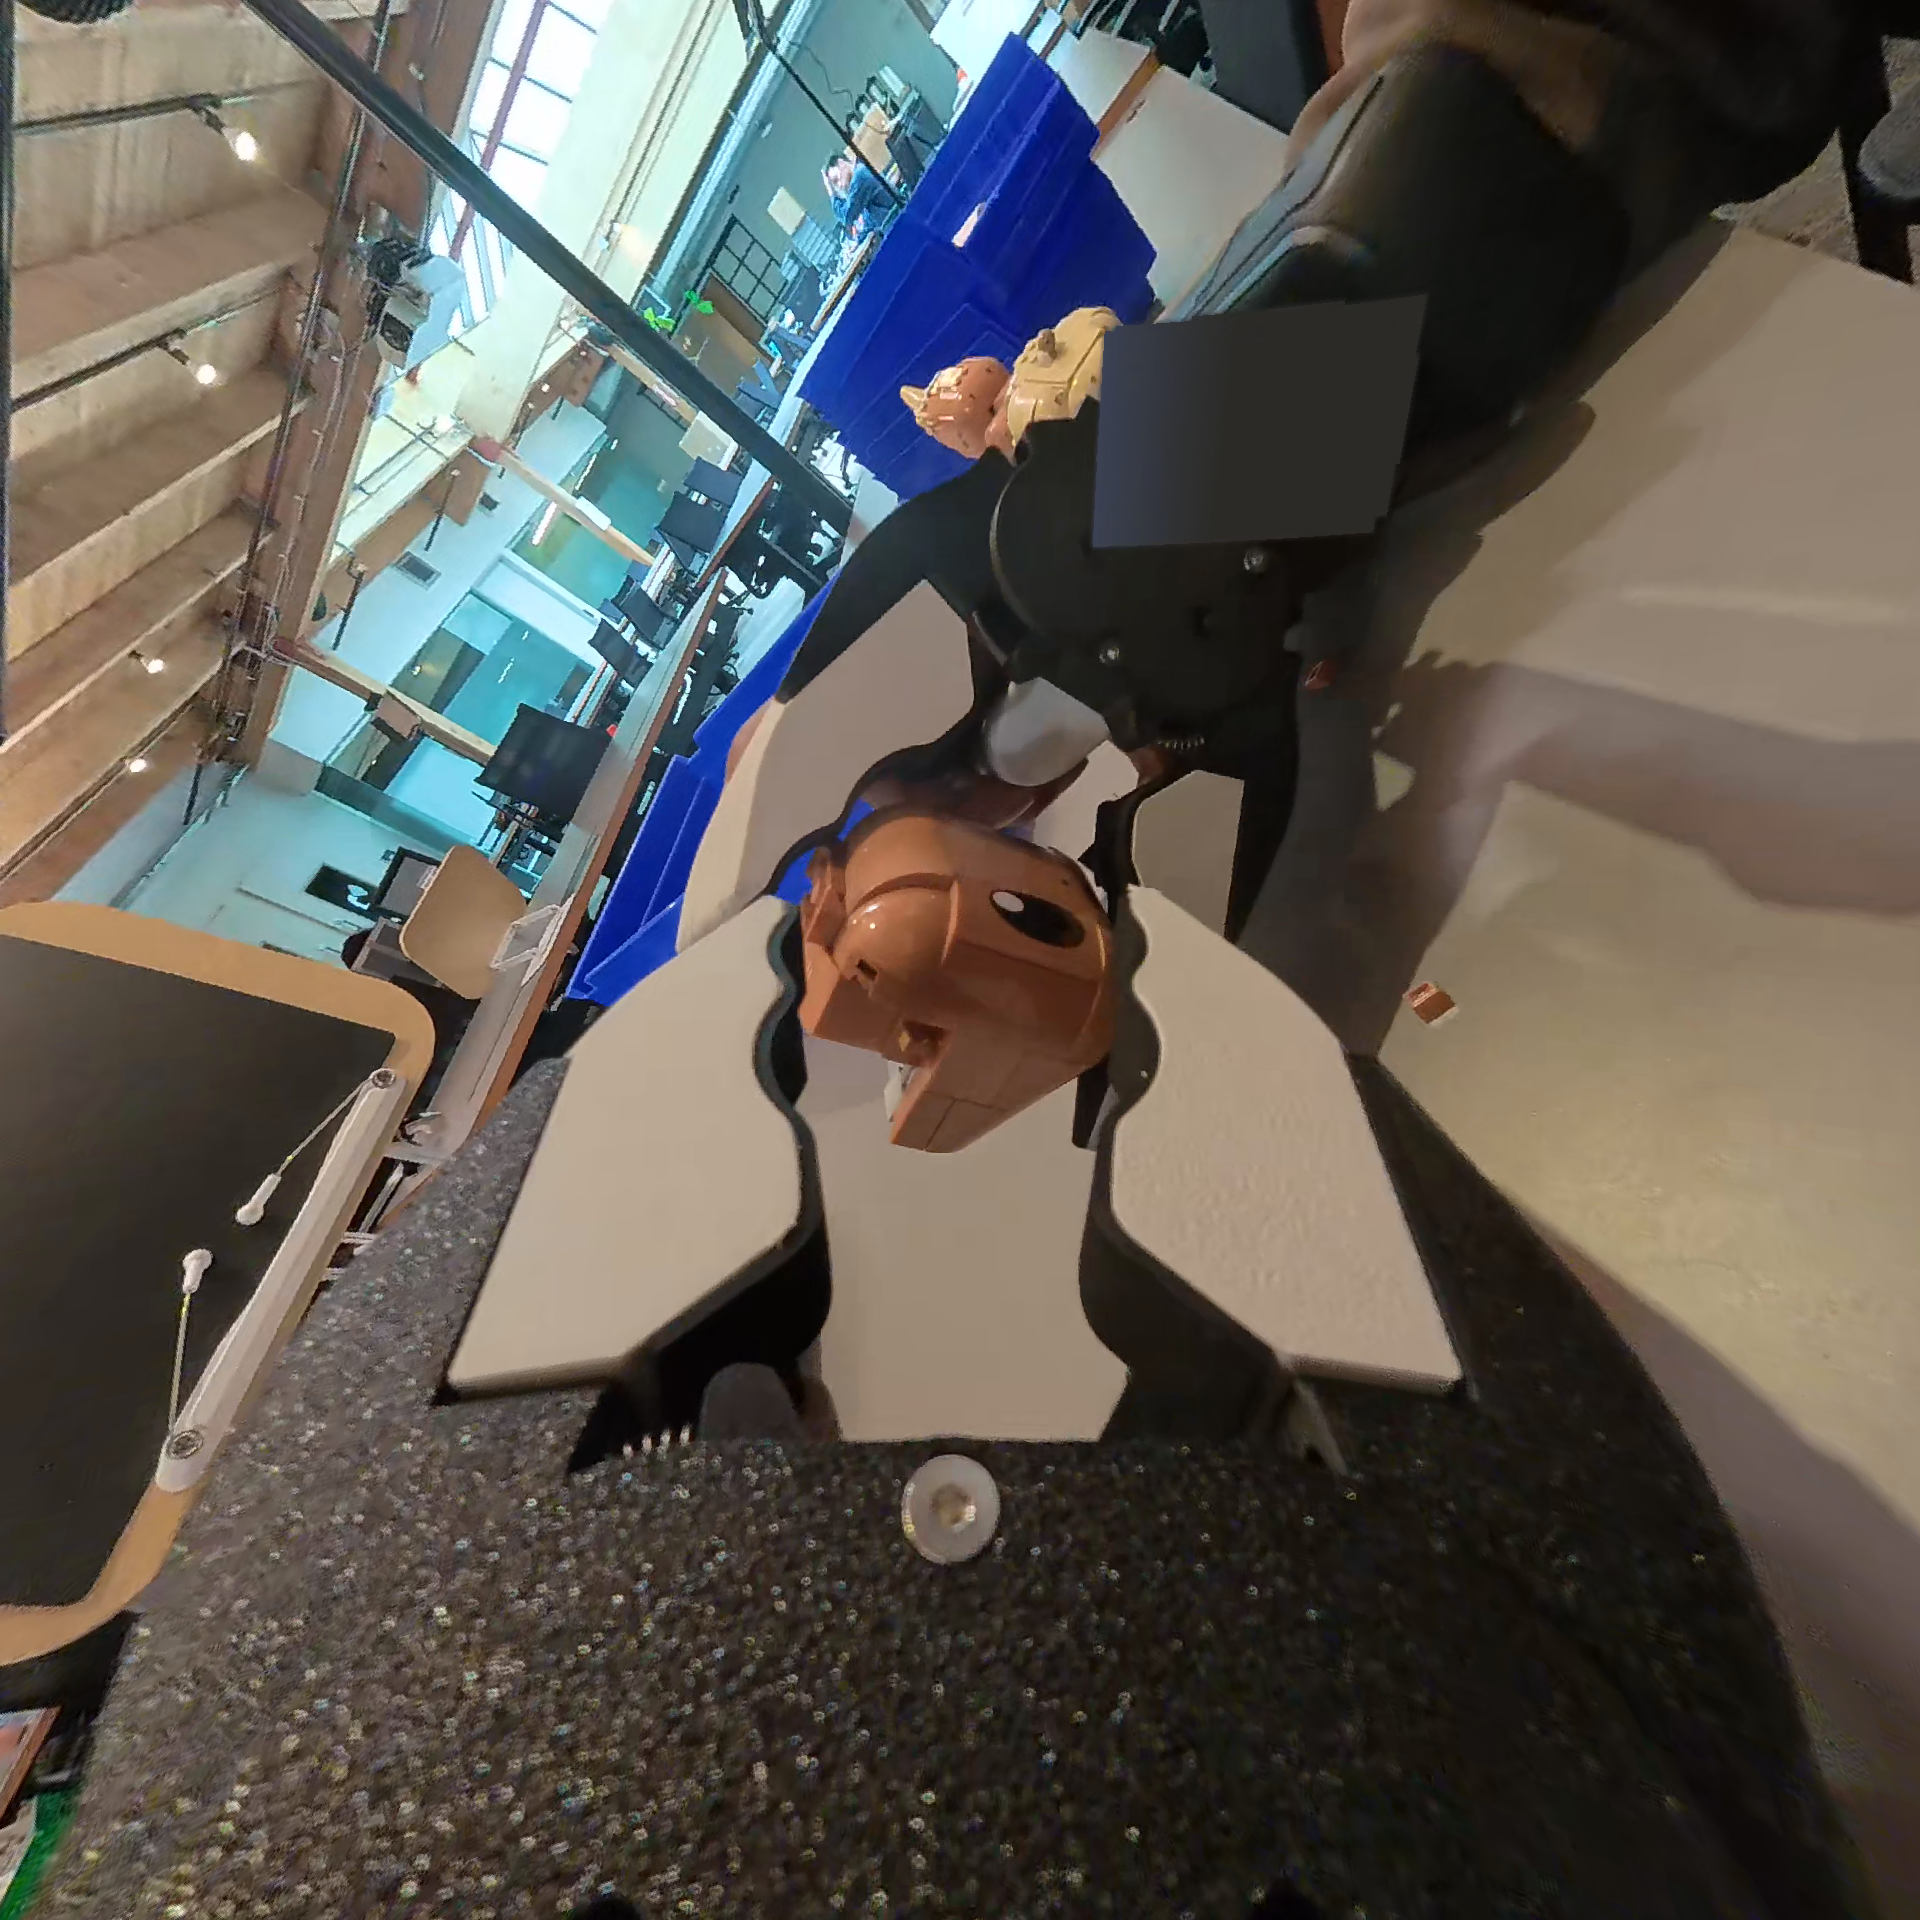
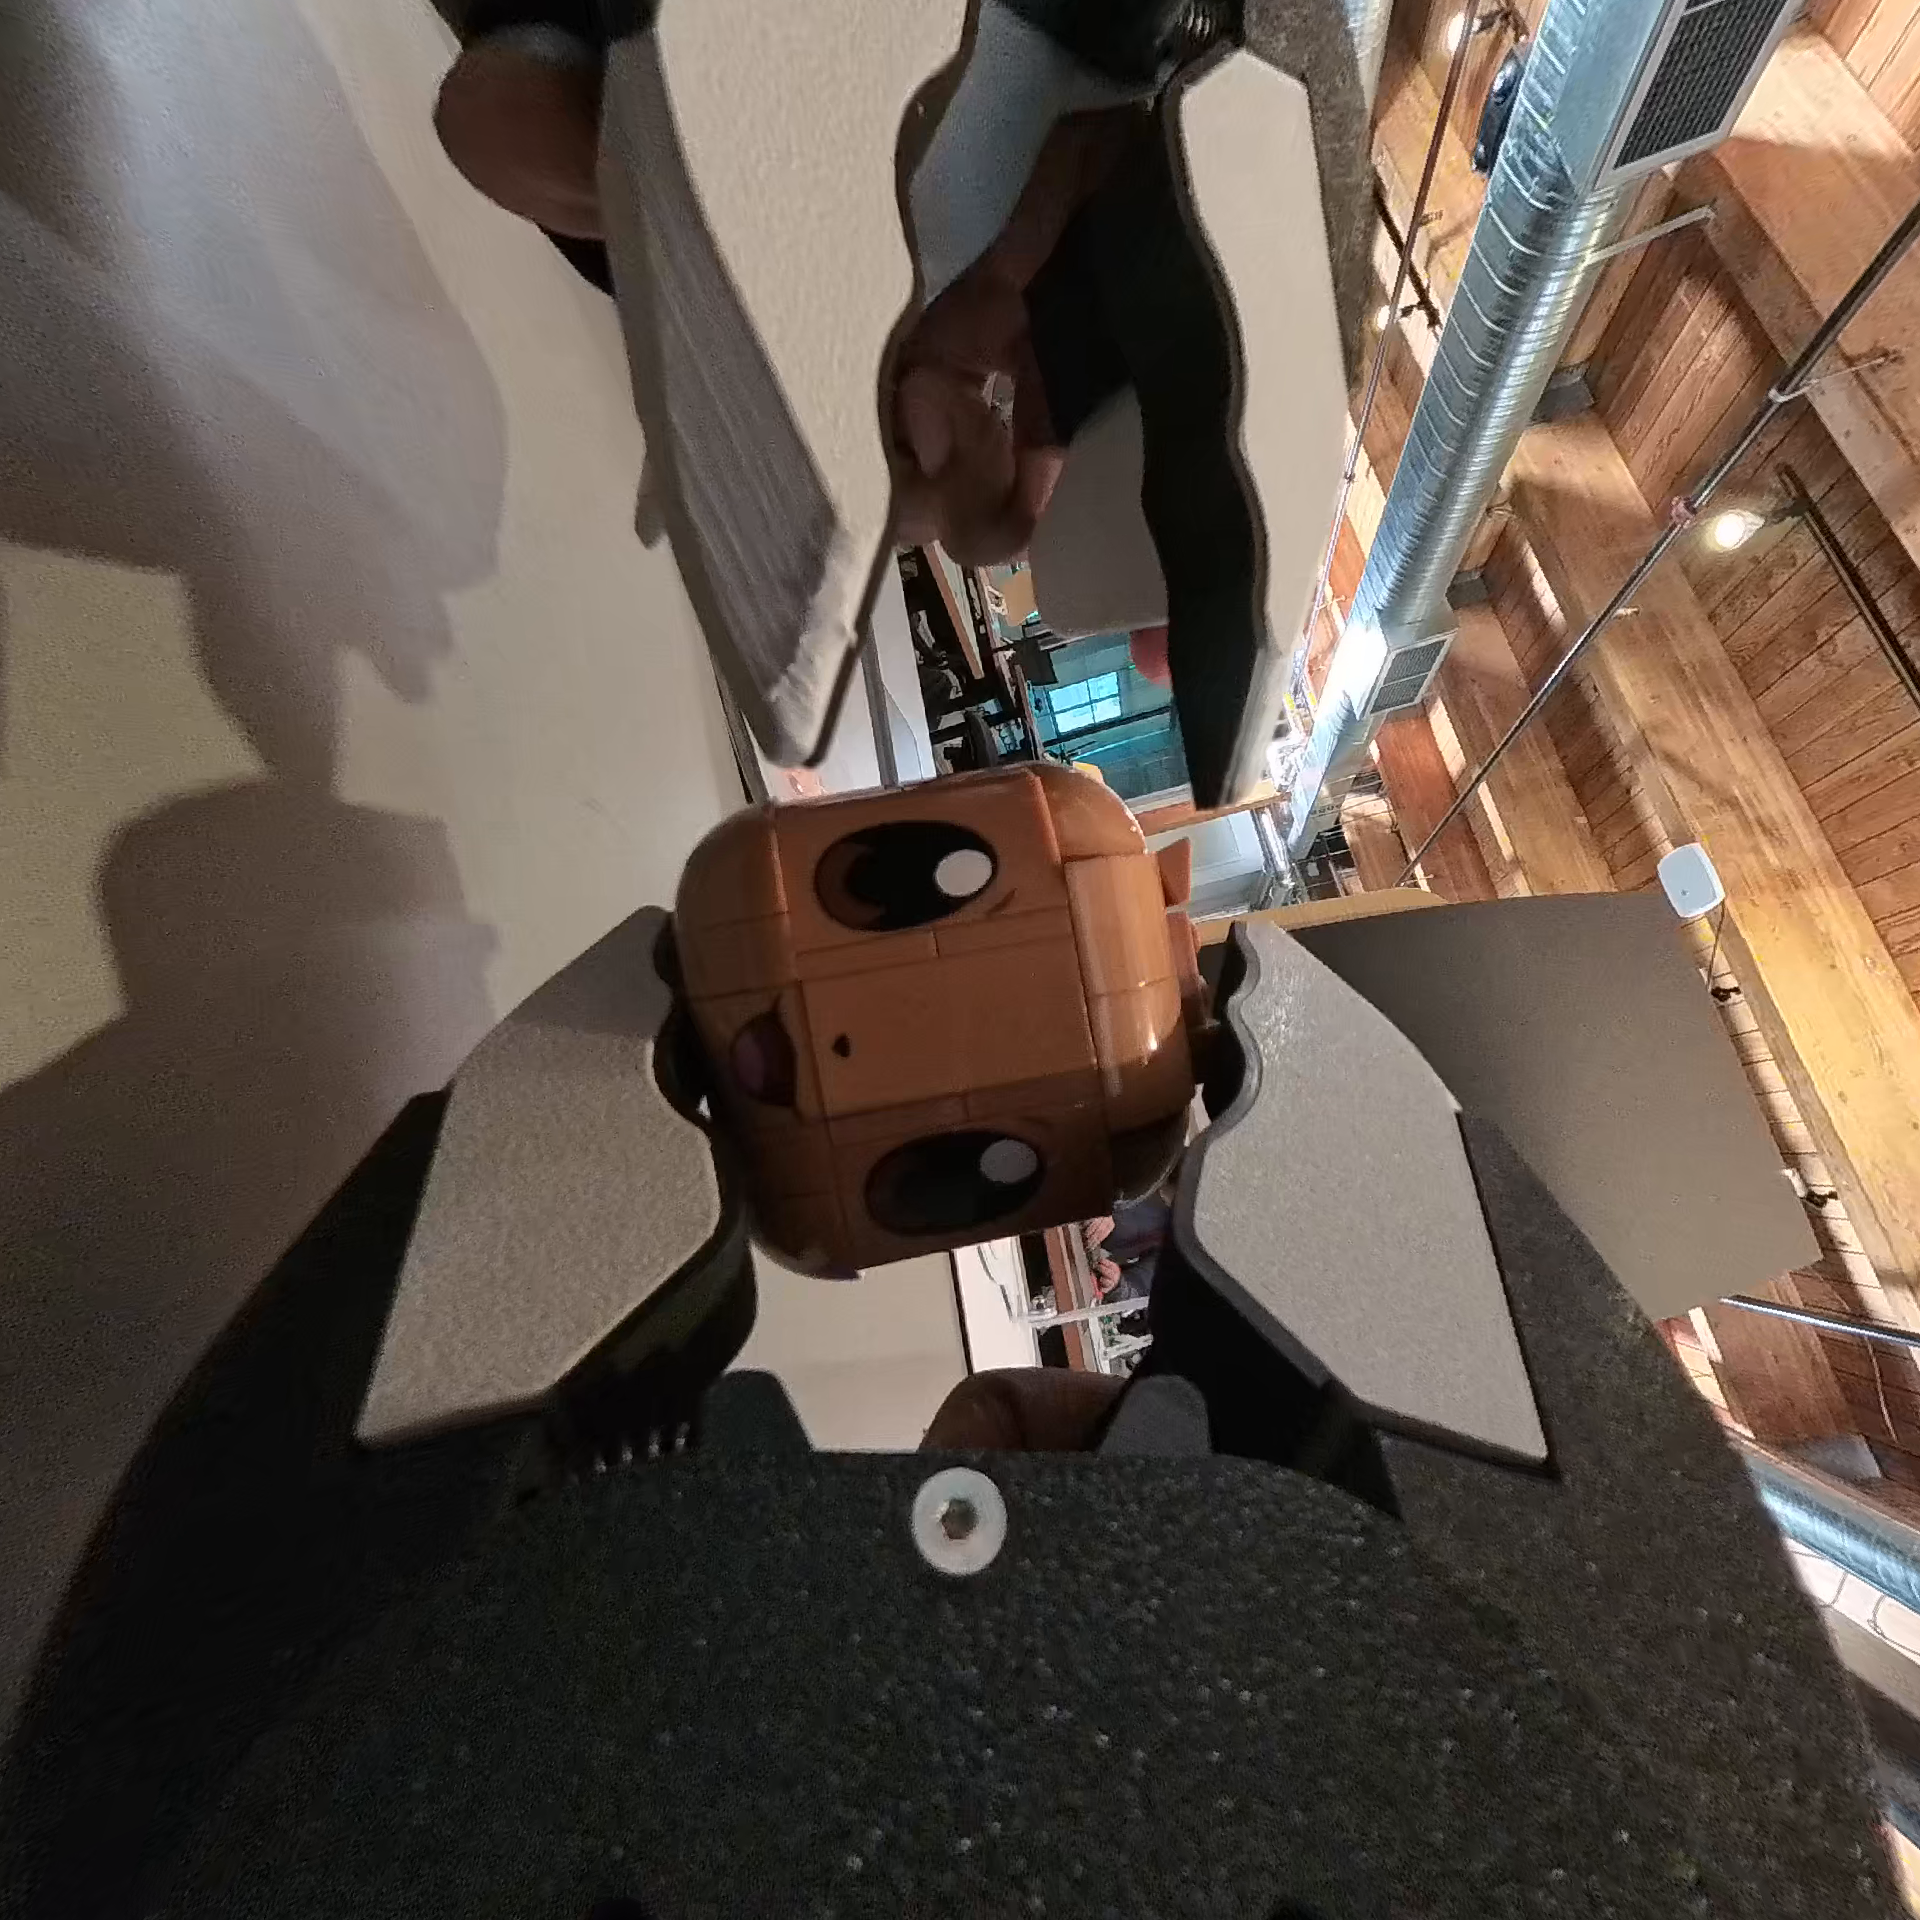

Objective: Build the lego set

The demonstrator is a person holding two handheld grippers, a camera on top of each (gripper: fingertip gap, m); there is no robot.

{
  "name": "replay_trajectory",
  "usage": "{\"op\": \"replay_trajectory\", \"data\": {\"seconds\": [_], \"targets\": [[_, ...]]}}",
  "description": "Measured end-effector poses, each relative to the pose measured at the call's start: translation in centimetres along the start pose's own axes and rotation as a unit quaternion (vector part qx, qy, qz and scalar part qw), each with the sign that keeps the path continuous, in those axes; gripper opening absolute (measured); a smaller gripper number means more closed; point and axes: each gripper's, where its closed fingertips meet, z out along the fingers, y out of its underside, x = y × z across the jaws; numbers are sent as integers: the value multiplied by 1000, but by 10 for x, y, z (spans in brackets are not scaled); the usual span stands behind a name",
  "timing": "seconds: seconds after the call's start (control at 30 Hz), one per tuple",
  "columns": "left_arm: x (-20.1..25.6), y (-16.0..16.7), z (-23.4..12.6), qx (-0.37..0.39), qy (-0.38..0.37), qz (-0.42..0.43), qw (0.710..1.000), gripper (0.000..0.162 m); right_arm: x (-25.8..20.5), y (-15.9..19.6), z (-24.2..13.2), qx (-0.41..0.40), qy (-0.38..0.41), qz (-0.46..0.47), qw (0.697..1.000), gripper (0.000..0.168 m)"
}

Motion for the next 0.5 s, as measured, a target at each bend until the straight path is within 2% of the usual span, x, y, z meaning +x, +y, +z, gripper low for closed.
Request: {"op": "replay_trajectory", "data": {"seconds": [0.17, 0.23, 0.3, 0.4, 0.43, 0.5], "targets": [[-3, 6, 3, -10, -5, -21, 1000, 65, 0, -1, 0, 2, 2, -3, 1000, 96], [-4, 14, 5, -14, 6, -90, 996, 71, 0, -1, 0, 1, 3, -4, 1000, 96], [-3, 26, 9, -11, 32, -208, 978, 78, 0, 0, 0, 1, 5, -8, 1000, 95], [2, 22, 15, 42, 93, -379, 920, 87, 0, -1, -1, 1, 8, -18, 1000, 95], [2, 20, 16, 56, 101, -406, 906, 88, -1, -1, -1, 0, 10, -23, 1000, 95], [-2, 17, 19, 65, 92, -419, 901, 87, -1, -2, -1, 1, 13, -34, 999, 95]]}}
